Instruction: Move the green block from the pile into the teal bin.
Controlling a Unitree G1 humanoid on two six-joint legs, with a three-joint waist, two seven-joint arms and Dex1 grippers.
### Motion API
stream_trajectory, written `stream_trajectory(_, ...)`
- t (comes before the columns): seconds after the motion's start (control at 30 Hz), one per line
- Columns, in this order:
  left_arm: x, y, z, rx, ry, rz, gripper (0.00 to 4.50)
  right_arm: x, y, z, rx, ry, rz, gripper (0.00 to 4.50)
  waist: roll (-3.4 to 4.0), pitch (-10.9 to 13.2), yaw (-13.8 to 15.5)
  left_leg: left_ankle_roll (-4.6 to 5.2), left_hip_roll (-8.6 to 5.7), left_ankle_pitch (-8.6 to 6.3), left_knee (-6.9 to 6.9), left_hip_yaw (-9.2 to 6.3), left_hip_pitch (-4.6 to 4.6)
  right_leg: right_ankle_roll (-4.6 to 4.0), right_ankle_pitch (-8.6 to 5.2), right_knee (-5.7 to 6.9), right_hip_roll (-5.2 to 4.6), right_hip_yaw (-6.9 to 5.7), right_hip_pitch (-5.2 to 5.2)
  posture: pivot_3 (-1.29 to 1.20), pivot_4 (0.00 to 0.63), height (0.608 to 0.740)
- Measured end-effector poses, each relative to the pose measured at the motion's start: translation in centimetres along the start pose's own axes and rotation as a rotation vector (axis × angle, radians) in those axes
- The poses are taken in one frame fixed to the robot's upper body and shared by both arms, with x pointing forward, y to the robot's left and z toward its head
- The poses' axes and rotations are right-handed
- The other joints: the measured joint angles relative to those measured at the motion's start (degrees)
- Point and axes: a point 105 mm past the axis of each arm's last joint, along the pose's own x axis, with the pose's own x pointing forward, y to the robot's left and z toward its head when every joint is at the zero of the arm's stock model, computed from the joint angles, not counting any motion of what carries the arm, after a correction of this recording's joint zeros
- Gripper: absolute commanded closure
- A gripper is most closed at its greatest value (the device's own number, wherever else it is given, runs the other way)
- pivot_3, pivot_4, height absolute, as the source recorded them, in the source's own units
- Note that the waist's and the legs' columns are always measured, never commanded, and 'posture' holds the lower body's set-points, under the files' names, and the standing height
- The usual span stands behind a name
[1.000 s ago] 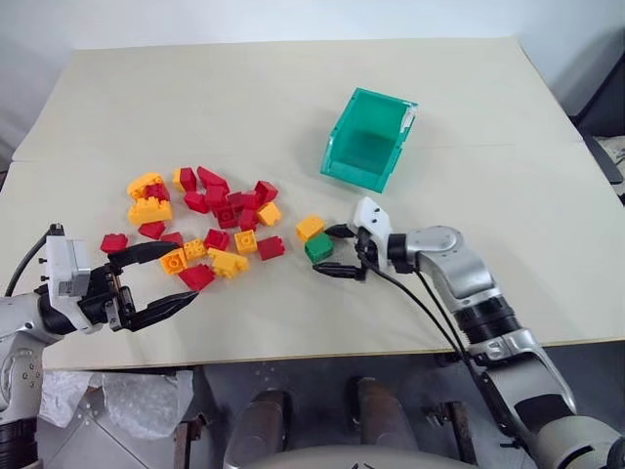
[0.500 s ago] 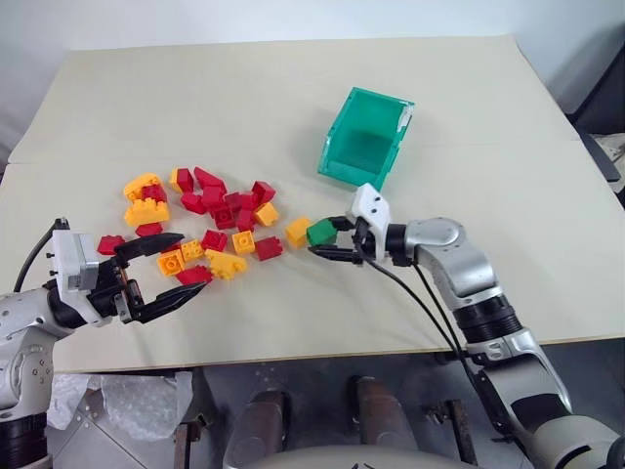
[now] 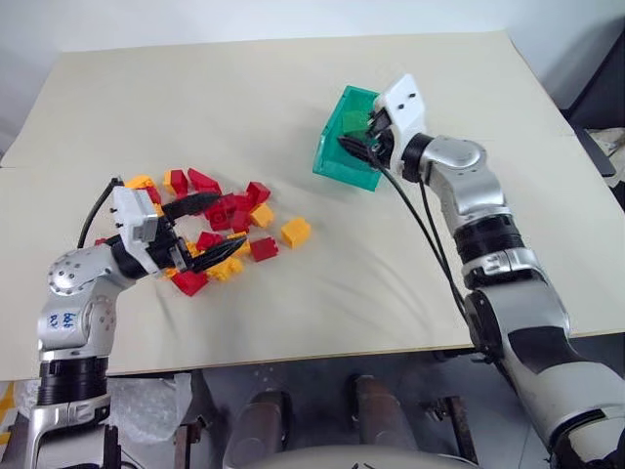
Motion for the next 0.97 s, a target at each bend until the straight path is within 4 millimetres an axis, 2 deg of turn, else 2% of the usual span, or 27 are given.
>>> stream_trajectory(0.17,0.4,1.8,0.1,0.037,0.006,0.084,0.0,0.4,-0.4,-0.3,-0.043,0.028,-0.006,0.04,0.0,0.0,-0.5,0.0,0.01,0.0,0.01,-0.02,-0.02,0.0,0.0,0.0,-0.01,-0.02,-0.01,0.0,0.15,0.74)
stream_trajectory(0.33,0.0,2.1,0.2,0.004,-0.001,0.114,0.0,0.1,-0.3,0.5,-0.041,-0.023,0.033,0.04,0.0,0.0,-1.0,0.0,0.05,0.0,0.0,-0.02,-0.02,0.0,0.0,0.01,-0.01,-0.01,-0.02,0.0,0.15,0.74)
stream_trajectory(0.47,-2.7,2.5,0.3,-0.067,0.019,0.182,0.0,-2.1,0.2,0.0,-0.015,-0.065,0.167,0.04,0.0,0.0,-0.9,0.0,0.1,0.0,0.0,-0.03,-0.02,0.0,0.0,0.01,-0.01,-0.02,-0.02,0.0,0.15,0.74)
stream_trajectory(0.6,-6.1,1.8,-0.4,-0.071,0.114,0.23,0.0,-5.9,2.1,-2.9,-0.014,-0.037,0.36,0.04,0.01,0.0,-0.6,0.04,0.03,-0.03,-0.01,-0.02,-0.02,0.01,0.0,0.0,-0.08,0.0,-0.02,0.0,0.15,0.74)
stream_trajectory(0.63,-7.4,1.4,-0.9,-0.077,0.156,0.226,0.0,-7.1,2.3,-4.2,-0.014,-0.002,0.4,0.04,0.01,0.0,-0.5,0.04,0.03,-0.03,0.01,0.0,-0.04,0.01,0.0,-0.03,-0.09,0.0,-0.02,0.0,0.15,0.74)
stream_trajectory(0.7,-8.8,1.3,-1.4,-0.071,0.195,0.238,0.0,-8.4,2.3,-5.5,-0.014,0.036,0.433,0.04,0.03,0.0,-0.2,0.04,0.04,-0.03,0.04,0.06,-0.03,0.01,0.0,-0.05,-0.08,0.01,-0.01,0.0,0.15,0.74)
stream_trajectory(0.87,-12.7,2.1,-1.8,-0.049,0.241,0.359,0.0,-11.1,2.7,-8.0,-0.057,0.073,0.518,0.04,0.03,0.0,0.4,0.03,0.09,-0.02,0.06,0.18,0.1,-0.01,0.0,0.0,-0.05,0.08,0.01,0.0,0.15,0.74)
stream_trajectory(0.97,-13.8,1.9,-1.6,-0.032,0.257,0.376,0.0,-11.4,2.8,-8.6,-0.05,0.076,0.523,0.04,0.03,0.0,0.6,0.03,0.09,-0.03,0.06,0.2,0.09,-0.01,0.0,0.01,-0.08,0.12,0.01,0.0,0.15,0.74)
